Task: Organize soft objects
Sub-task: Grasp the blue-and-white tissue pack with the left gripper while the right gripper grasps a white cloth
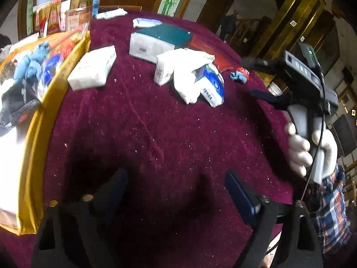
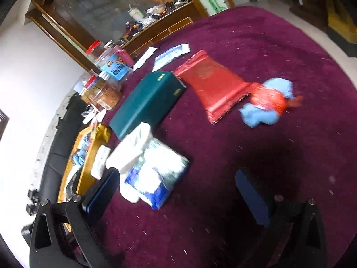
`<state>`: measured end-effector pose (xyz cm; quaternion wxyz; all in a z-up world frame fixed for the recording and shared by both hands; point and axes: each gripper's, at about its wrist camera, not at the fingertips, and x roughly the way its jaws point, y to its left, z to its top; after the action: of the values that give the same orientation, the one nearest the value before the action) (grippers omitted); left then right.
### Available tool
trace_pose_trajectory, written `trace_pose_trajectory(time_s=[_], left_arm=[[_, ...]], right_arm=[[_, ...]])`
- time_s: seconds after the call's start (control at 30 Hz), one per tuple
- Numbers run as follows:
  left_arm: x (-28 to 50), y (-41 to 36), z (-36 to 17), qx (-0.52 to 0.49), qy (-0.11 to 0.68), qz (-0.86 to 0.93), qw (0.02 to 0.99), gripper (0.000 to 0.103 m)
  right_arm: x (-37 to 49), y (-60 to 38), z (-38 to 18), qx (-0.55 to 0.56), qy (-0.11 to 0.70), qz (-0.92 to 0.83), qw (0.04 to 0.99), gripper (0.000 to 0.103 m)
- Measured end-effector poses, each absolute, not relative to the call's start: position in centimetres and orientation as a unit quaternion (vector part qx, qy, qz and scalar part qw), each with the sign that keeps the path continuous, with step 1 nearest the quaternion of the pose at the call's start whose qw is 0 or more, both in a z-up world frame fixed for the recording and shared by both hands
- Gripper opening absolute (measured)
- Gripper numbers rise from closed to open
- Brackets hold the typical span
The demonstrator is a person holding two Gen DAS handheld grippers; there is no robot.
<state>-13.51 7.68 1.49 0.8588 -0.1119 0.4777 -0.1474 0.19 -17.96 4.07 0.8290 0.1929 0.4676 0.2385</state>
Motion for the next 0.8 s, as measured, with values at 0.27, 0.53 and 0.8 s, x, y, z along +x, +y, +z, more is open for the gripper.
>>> trace_pose_trajectory(time_s=[0.27, 0.53, 0.8], left_arm=[[-14.8, 8.9, 1.3, -0.158, 0.443, -0.193, 0.861, 0.102], [-14.7, 8.9, 1.5, -0.149, 0.445, -0.206, 0.858, 0.102], [-13.2, 7.3, 3.9, -0.090, 0.427, -0.167, 0.884, 0.102]], right_arm=[[3.4, -13.3, 2.2, 0.204, 0.508, 0.339, 0.765, 0.103], [-1.5, -10.9, 4.1, 0.172, 0.482, 0.512, 0.690, 0.103], [1.0, -15.5, 2.1, 0.243, 0.478, 0.406, 0.740, 0.103]])
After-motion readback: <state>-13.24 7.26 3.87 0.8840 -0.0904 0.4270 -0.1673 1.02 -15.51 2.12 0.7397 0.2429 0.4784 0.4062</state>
